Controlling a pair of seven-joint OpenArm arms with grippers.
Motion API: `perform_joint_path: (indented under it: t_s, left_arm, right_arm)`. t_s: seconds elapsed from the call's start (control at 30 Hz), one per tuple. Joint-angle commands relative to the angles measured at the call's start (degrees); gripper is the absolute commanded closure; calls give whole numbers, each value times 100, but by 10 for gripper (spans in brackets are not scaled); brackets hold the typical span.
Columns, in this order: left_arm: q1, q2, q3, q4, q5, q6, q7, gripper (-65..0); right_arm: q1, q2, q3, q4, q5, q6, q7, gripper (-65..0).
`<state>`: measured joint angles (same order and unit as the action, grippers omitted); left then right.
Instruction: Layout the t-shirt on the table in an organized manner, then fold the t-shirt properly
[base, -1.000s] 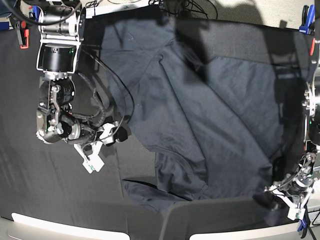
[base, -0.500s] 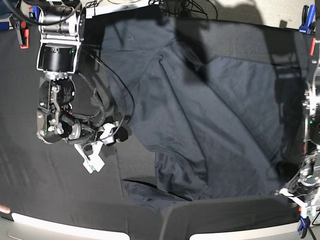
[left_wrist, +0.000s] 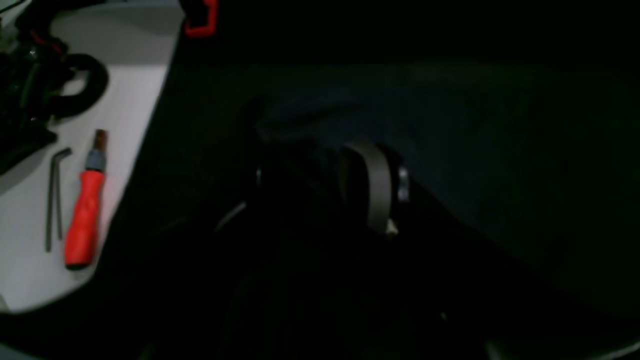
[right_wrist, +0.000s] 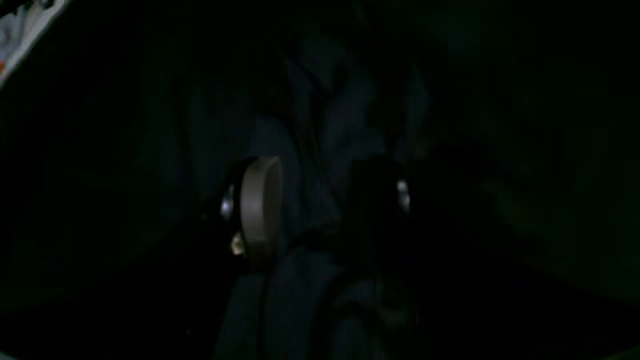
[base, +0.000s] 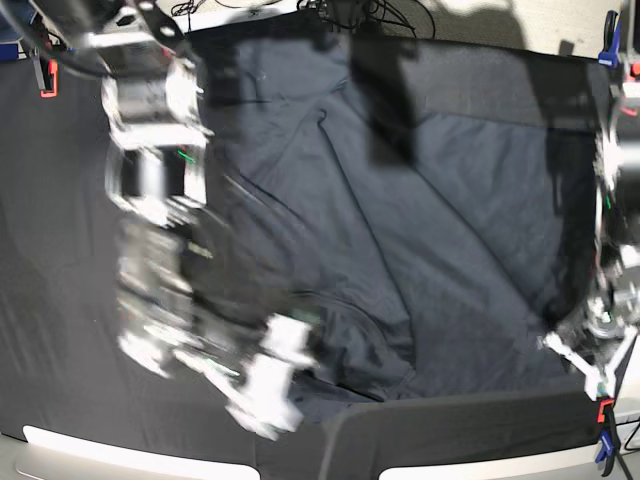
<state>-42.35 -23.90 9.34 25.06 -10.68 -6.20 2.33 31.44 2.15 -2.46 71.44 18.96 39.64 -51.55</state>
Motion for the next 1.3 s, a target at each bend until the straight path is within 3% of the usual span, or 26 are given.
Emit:
perform_joint_path:
  t_s: [0.0,0.1,0.3,0.37,0.47,0.63,0.8,1.07,1.27]
  left_arm:
    - [-37,-94,-11,341,-37,26,-55,-204]
    - [487,-146,-105,1207,-39,179,177,-204]
    - [1543,-326,-612,2946,-205,343,619,-204]
    - [1858,-332,-848,3407,-205,343,761,-204]
    - [2275,-328,-1137,3956,-208,341,883,-204]
    - [2822,-328,-1318,4524,-199,341,883,-204]
    - [3099,-310,-1318,4607,-181,343,876,-204]
    - [3171,-310,-1318,4607,-138,343,872,-204]
    - [3171,-310,-1318,4607,-138,343,850,-204]
  right_arm:
    - [302,-120,-138,-63,-101,36,249,-274]
    - [699,-442,-409,-739,-590,-175,616,-274]
    - [1609,-935,-420,-2745,-1303,-214,1182,-274]
    - [1860,-999,-420,-3401,-1438,-376,1567,-274]
    - [2124,-1029,-422,-4096,-1429,-870,1886,-274]
    - [2166,-1058,-422,-4371,-1449,-859,1956,-274]
    - [1943,-1045,-422,-4374,-1803,-859,1432,-274]
    - [1731,-721,-422,-4371,-1384,-835,142,-274]
    - [1705,-387,-422,-4371,-1379,-835,-157,-274]
